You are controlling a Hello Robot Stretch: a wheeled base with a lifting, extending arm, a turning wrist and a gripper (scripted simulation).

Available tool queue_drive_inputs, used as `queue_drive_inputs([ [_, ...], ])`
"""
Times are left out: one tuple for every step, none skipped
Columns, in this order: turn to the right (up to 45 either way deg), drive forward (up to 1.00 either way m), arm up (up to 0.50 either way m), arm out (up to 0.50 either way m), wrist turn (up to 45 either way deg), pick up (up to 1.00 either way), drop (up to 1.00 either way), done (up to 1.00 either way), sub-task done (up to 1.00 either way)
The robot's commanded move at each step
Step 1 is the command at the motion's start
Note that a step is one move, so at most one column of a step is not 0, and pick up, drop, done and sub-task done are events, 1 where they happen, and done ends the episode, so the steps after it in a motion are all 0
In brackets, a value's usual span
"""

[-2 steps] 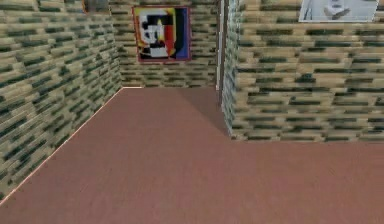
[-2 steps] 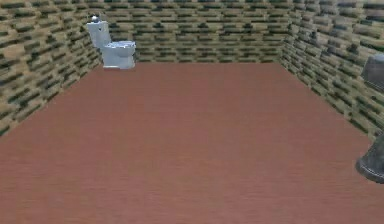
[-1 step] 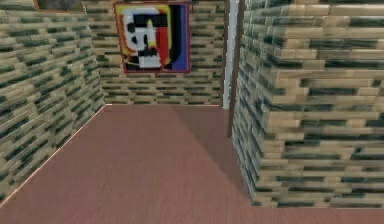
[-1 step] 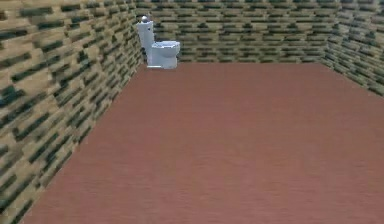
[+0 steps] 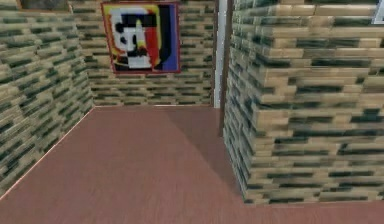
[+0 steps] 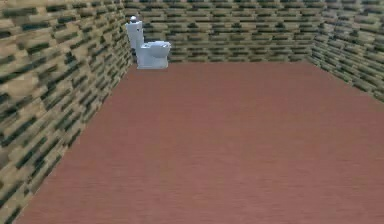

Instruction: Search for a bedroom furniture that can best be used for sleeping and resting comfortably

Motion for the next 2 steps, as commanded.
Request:
queue_drive_inputs([
  [-9.0, 0.0, 0.0, 0.0, 0.0, 0.0, 0.0, 0.0, 0.0],
  [0.0, 1.0, 0.0, 0.0, 0.0, 0.0, 0.0, 0.0, 0.0],
])
